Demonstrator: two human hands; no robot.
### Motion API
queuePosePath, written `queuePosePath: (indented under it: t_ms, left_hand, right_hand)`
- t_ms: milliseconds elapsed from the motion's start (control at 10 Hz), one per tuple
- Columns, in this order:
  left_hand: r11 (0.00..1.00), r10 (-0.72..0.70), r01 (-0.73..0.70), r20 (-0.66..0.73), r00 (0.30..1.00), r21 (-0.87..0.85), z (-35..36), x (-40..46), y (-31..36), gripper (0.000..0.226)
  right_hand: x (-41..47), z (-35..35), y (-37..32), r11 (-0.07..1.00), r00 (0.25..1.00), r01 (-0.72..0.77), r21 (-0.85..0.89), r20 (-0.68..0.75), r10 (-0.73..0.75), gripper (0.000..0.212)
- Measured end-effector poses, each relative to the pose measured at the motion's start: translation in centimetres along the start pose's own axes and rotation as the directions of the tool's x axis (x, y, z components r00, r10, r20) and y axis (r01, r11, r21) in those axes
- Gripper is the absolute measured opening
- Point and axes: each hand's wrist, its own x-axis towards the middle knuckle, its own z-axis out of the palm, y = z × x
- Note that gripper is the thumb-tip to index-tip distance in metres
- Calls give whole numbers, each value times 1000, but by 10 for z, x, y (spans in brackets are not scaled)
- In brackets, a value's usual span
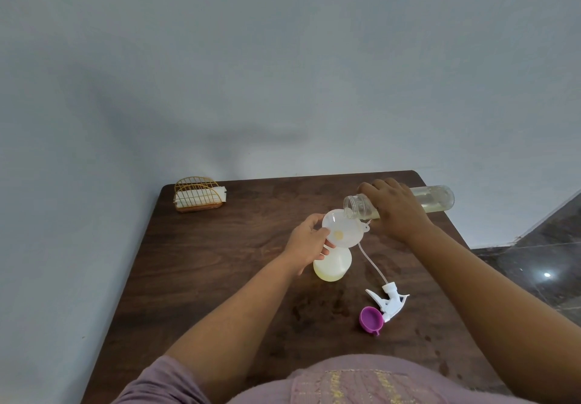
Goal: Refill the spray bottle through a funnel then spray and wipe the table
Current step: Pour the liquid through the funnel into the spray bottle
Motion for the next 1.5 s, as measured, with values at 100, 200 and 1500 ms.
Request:
queuePosePath:
  t_ms: [100, 200, 1500]
  left_hand:
    - [1000, 2, -2, 0, 1000, 9, 0, 1, 1, 32]
    - [1000, 0, 0, -2, 1000, 21, 0, 1, 1, 33]
    - [1000, 2, -1, -12, 1000, 23, 1, 3, -2, 34]
  right_hand:
    - [0, 0, 0, 1000, 1000, -2, 1, -2, 2, 49]
    - [1, 0, 0, 1000, 1000, -1, -1, 1, 1, 50]
    - [-1, 1, 0, 1000, 1000, 4, -2, -23, -5, 54]
